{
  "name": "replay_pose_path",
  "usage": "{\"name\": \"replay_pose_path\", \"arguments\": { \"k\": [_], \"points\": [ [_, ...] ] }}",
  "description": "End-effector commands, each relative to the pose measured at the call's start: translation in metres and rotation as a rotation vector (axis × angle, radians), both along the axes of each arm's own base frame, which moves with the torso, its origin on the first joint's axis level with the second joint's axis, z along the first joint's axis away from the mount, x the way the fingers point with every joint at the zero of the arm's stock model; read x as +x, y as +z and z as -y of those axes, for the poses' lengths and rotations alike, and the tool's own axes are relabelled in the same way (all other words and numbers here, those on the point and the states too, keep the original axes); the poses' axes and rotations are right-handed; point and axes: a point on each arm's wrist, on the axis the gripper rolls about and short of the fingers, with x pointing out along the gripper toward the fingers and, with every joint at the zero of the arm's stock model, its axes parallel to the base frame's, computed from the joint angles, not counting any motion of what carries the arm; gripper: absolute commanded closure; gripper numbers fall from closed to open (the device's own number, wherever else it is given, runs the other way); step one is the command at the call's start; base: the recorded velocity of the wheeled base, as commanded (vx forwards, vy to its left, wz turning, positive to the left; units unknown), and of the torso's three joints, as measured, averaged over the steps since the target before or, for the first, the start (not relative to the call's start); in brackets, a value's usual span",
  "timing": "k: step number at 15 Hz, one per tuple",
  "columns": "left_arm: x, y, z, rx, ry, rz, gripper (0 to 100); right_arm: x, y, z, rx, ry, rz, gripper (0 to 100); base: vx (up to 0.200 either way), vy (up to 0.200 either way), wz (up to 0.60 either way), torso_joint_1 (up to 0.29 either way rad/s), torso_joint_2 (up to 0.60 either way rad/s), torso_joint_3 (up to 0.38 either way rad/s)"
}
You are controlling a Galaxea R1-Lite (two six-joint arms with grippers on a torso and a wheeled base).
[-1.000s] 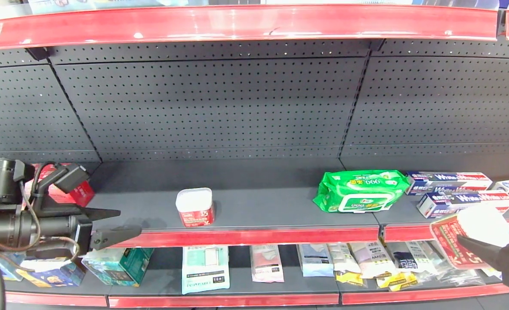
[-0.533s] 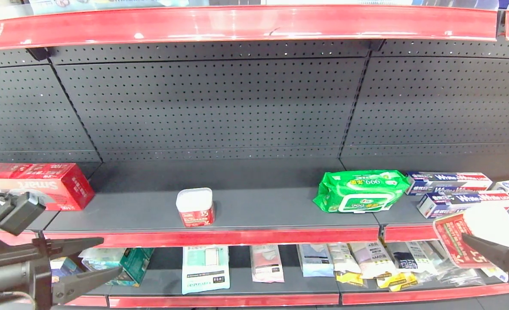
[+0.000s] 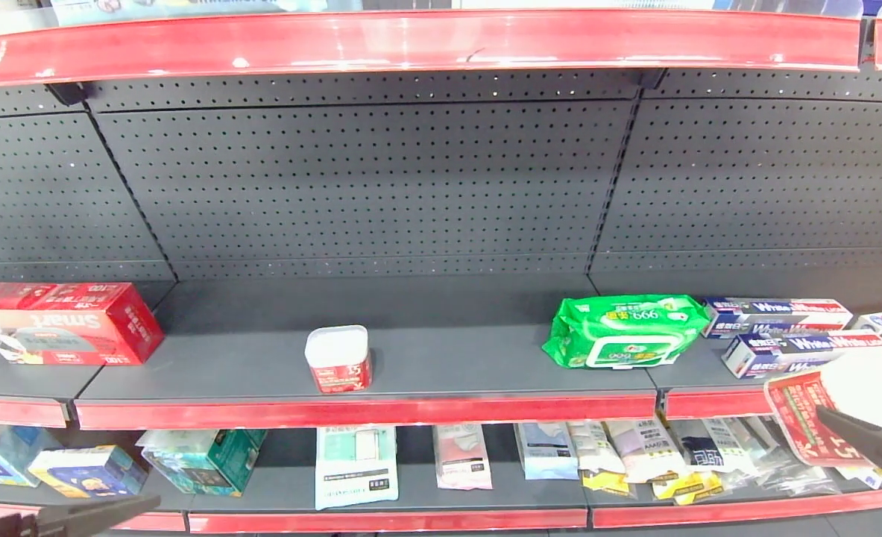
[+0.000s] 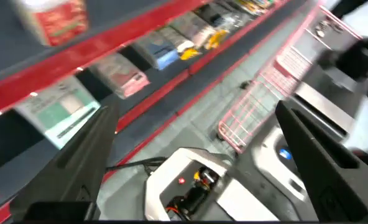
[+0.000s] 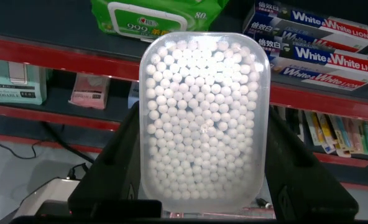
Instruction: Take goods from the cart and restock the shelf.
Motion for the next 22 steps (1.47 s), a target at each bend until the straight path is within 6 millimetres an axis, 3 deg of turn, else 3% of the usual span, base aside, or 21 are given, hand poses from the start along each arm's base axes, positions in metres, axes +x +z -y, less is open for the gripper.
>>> {"name": "replay_pose_path", "arguments": {
  "k": [1, 3, 9, 10, 13, 15, 20, 22],
  "points": [
    [-0.065, -0.002, 0.013, -0.014, -0.147, 0.099, 0, -0.001, 0.003, 0.0, 0.001, -0.001, 0.014, 100, 0.0, 0.0, 0.0, 0.0, 0.0, 0.0],
    [-0.081, -0.009, 0.012, 0.023, -0.037, 0.148, 0, -0.001, 0.001, 0.0, 0.0, -0.001, 0.009, 100, 0.0, 0.0, 0.0, 0.0, 0.0, 0.0],
    [-0.096, -0.017, 0.0, 0.172, 0.655, 0.29, 0, 0.01, 0.007, 0.001, 0.001, -0.02, 0.022, 100, 0.0, 0.0, 0.0, 0.0, 0.0, 0.0],
    [-0.098, -0.018, 0.0, 0.168, 0.652, 0.299, 0, 0.011, 0.007, 0.002, 0.0, -0.021, 0.028, 100, 0.0, 0.0, 0.0, 0.0, 0.0, 0.0],
    [-0.109, -0.01, -0.001, 0.108, 0.407, 0.292, 0, 0.025, 0.012, 0.001, -0.028, -0.028, 0.037, 100, 0.0, 0.0, 0.0, 0.0, 0.0, 0.0],
    [-0.108, -0.013, -0.001, 0.112, 0.364, 0.268, 0, 0.03, 0.018, 0.001, -0.043, -0.032, 0.049, 100, 0.0, 0.0, 0.0, 0.0, 0.0, 0.0],
    [-0.097, -0.036, -0.005, 0.219, 0.583, 0.233, 0, 0.029, 0.024, 0.0, -0.057, -0.013, 0.074, 100, 0.0, 0.0, 0.0, 0.0, 0.0, 0.0],
    [-0.096, -0.036, -0.005, 0.221, 0.611, 0.236, 0, 0.029, 0.025, 0.0, -0.061, -0.01, 0.077, 100, 0.0, 0.0, 0.0, 0.0, 0.0, 0.0]
  ]
}}
